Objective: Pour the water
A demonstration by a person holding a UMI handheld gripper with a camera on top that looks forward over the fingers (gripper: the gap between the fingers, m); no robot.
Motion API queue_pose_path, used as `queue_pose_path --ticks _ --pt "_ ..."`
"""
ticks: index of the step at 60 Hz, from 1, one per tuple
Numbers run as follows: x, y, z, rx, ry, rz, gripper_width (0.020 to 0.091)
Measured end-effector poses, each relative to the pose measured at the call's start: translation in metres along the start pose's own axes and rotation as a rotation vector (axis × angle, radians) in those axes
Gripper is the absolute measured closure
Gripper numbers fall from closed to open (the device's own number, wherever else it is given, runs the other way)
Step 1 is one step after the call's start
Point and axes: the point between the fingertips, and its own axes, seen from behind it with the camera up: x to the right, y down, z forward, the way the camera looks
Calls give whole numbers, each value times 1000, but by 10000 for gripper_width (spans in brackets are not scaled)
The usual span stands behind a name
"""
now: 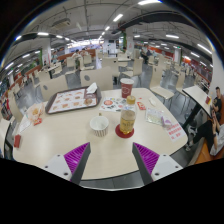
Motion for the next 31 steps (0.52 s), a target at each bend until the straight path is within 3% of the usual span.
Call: queue_pose_path --ticks 14,31 --pt "-40 7 -49 17 -9 -19 253" --pt "-46 6 -61 31 15 -78 252"
